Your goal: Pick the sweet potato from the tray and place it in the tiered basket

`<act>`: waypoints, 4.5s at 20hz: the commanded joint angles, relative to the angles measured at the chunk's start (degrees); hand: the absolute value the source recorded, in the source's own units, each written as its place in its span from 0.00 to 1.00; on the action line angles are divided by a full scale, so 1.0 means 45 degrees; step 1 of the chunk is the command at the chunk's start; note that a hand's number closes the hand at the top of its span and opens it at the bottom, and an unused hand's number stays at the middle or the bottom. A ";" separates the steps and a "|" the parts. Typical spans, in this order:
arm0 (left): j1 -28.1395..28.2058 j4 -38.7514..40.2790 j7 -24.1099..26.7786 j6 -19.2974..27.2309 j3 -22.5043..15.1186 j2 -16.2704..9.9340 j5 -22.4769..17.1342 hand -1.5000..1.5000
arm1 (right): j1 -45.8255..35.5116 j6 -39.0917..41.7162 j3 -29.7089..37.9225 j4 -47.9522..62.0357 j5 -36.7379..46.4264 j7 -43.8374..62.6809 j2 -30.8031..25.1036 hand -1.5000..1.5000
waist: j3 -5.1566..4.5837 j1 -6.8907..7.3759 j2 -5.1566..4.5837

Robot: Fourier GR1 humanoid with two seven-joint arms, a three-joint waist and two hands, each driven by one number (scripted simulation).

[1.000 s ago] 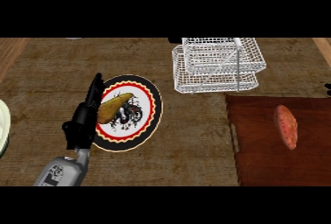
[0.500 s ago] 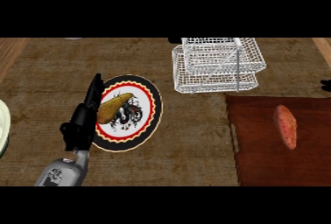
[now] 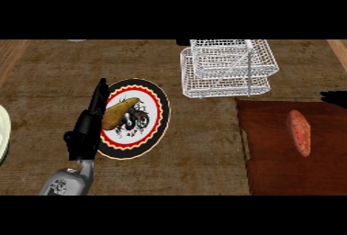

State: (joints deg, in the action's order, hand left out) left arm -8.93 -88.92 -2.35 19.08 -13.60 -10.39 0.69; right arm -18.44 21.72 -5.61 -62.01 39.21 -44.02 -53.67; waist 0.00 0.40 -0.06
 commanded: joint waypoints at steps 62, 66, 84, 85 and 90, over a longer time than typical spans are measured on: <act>0.0125 -0.0049 -0.0163 -0.1514 0.1249 0.1328 0.1695 0.50 | -0.1547 -0.1211 -0.1832 -0.0003 0.6903 1.0824 0.8644 1.00 | -0.0135 0.0208 0.0217; 0.0064 0.0127 -0.0274 -0.1605 0.1489 0.1320 0.1427 0.50 | -0.2188 -0.0097 -0.2197 -0.1131 0.7921 1.4639 1.0910 1.00 | -0.0090 -0.0074 0.0246; 0.0371 -0.0142 0.0083 -0.1799 0.1480 0.1358 0.1335 0.50 | -0.8946 0.5395 -0.2432 -0.7574 0.5092 2.5175 1.1915 1.00 | -0.0032 0.0151 0.0160; 0.0194 0.0266 0.0145 -0.1709 0.1735 0.1396 0.1251 0.50 | -0.8489 0.5801 -0.2203 -0.8173 0.5257 2.5059 1.1915 1.00 | -0.0023 -0.0104 0.0144; -0.0493 0.0544 -0.0020 -0.1791 0.1946 0.1281 0.1269 0.50 | -1.0575 0.4924 -0.0867 -0.6810 0.4068 2.5623 1.1915 1.00 | -0.0027 0.0059 0.0075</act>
State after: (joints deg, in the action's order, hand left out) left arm -8.99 -88.28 -2.91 11.34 -6.12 -4.31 6.87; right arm -59.52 39.85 -12.50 -94.59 61.69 58.16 -0.93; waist -0.12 0.55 0.52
